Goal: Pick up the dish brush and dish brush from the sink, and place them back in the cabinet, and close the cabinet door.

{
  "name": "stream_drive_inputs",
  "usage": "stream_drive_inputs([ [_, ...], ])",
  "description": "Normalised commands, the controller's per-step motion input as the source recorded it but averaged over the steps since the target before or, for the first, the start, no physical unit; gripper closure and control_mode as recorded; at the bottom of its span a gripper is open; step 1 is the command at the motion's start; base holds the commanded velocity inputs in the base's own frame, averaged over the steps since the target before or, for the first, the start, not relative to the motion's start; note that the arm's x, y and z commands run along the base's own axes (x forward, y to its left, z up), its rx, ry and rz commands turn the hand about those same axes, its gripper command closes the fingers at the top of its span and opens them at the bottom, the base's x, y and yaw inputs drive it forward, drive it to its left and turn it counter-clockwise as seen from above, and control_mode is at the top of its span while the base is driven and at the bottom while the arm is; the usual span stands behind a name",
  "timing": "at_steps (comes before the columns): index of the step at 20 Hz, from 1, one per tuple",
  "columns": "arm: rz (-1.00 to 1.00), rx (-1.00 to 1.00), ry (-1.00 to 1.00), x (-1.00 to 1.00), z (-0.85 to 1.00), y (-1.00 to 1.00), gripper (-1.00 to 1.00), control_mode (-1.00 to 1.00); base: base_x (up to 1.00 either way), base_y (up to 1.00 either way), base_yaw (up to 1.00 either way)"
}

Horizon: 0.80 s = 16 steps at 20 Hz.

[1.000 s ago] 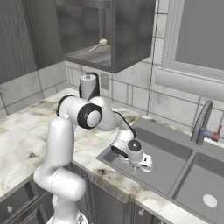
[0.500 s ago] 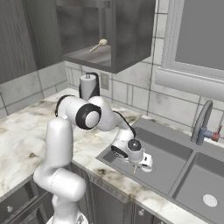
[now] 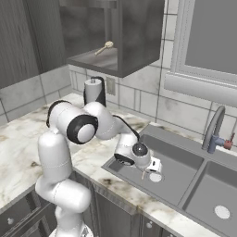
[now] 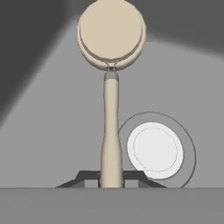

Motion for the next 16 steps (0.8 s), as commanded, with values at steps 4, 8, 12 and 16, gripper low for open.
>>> stream_drive_inputs([
  [4,0.0,0.0,-0.02,0.0,0.77,-0.08,1.0,-1.0,0.0,0.0,0.0],
  [8,0.0,0.0,0.0,-0.02,0.81,-0.07,1.0,-1.0,0.0,0.0,0.0],
  [12,0.0,0.0,0.0,-0.02,0.78,-0.08,1.0,-1.0,0.0,0.0,0.0],
  [16,0.0,0.0,0.0,0.0,0.76,-0.09,1.0,-1.0,0.0,0.0,0.0],
])
